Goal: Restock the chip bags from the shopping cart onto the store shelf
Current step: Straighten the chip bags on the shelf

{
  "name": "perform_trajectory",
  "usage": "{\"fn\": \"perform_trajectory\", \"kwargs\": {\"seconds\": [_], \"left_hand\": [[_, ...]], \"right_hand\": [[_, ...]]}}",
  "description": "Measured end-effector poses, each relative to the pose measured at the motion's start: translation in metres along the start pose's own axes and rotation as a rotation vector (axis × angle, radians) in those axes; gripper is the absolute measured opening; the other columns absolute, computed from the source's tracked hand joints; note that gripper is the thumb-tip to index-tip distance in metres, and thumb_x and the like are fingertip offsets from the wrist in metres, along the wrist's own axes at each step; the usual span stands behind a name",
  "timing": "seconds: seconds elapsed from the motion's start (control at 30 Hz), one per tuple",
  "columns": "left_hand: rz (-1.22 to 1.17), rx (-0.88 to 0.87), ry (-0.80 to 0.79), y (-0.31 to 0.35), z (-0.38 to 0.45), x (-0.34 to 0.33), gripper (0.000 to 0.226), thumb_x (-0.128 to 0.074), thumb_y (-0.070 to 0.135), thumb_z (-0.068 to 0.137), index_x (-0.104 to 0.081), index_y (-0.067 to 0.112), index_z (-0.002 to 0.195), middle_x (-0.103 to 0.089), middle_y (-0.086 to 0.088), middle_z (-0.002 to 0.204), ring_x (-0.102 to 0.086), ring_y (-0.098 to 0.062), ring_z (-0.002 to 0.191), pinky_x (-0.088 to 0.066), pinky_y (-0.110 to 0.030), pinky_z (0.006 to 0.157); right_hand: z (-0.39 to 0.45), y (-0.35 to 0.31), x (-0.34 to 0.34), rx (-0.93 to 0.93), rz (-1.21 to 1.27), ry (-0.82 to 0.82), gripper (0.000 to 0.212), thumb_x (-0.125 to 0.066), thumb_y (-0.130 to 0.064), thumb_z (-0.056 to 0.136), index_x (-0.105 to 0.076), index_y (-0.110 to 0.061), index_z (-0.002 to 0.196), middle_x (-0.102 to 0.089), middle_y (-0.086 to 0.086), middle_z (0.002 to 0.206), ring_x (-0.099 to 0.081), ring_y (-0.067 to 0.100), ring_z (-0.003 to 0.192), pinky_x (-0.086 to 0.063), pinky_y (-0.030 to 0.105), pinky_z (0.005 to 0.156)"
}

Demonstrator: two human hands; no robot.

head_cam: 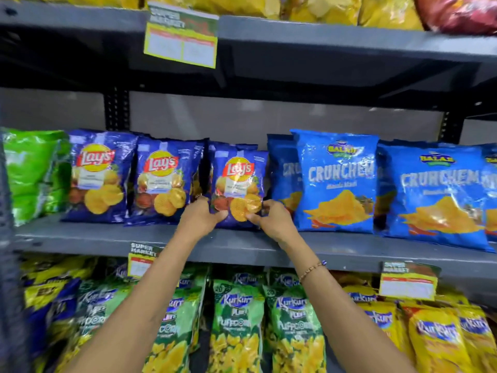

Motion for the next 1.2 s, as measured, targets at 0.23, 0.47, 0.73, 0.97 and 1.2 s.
{"fn": "perform_trajectory", "kwargs": {"seconds": [0.23, 0.47, 0.73, 0.97, 1.2], "left_hand": [[-0.046, -0.012, 0.150, -0.015, 0.004, 0.014, 0.065, -0.075, 0.034, 0.075, -0.050, 0.002, 0.125, -0.061, -0.017, 0.128, -0.056, -0.034, 0.116, -0.047, -0.046, 0.097], [-0.014, -0.079, 0.334, -0.013, -0.005, 0.015, 0.059, -0.077, 0.028, 0.074, -0.048, 0.002, 0.118, -0.059, -0.019, 0.119, -0.056, -0.036, 0.109, -0.047, -0.047, 0.090], [-0.077, -0.413, 0.434, 0.058, -0.027, 0.003, 0.020, -0.061, 0.007, 0.081, -0.054, 0.009, 0.099, -0.058, -0.008, 0.096, -0.057, -0.023, 0.088, -0.039, -0.028, 0.069], [-0.317, -0.190, -0.266, 0.118, -0.001, -0.106, 0.059, -0.054, 0.040, 0.089, -0.040, 0.003, 0.133, -0.050, -0.012, 0.138, -0.051, -0.028, 0.122, -0.043, -0.042, 0.102], [-0.394, -0.081, -0.218, 0.125, 0.002, -0.139, 0.052, -0.044, 0.049, 0.092, -0.051, 0.007, 0.121, -0.057, -0.011, 0.121, -0.053, -0.026, 0.104, -0.040, -0.033, 0.081]], "right_hand": [[0.008, -0.008, -0.014, -0.014, -0.012, 0.054, 0.051, -0.078, -0.028, 0.073, -0.057, -0.005, 0.114, -0.060, 0.006, 0.093, -0.060, 0.024, 0.091, -0.050, 0.038, 0.083], [0.007, -0.008, -0.014, -0.023, -0.037, 0.016, 0.057, -0.077, -0.033, 0.075, -0.054, -0.006, 0.120, -0.065, 0.012, 0.110, -0.061, 0.026, 0.103, -0.051, 0.039, 0.089], [-0.041, -0.002, 0.103, 0.131, 0.064, 0.395, 0.025, -0.072, -0.027, 0.079, -0.066, -0.016, 0.101, -0.065, -0.007, 0.080, -0.062, -0.007, 0.067, -0.053, 0.014, 0.056], [-0.032, 0.083, 0.204, -0.158, 0.072, 0.433, 0.063, -0.064, -0.028, 0.087, -0.038, 0.001, 0.136, -0.048, 0.021, 0.139, -0.048, 0.034, 0.128, -0.041, 0.045, 0.104], [-0.020, 0.121, 0.201, -0.188, 0.112, 0.340, 0.043, -0.065, -0.028, 0.087, -0.055, 0.007, 0.108, -0.059, 0.023, 0.095, -0.052, 0.019, 0.094, -0.040, 0.034, 0.079]]}}
Point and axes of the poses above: each hand's wrist, its own z-axis towards the middle knuckle, its own x-axis out of the back of the hand, y = z × x, the point moved 6 cm from there along z, towards the middle knuckle
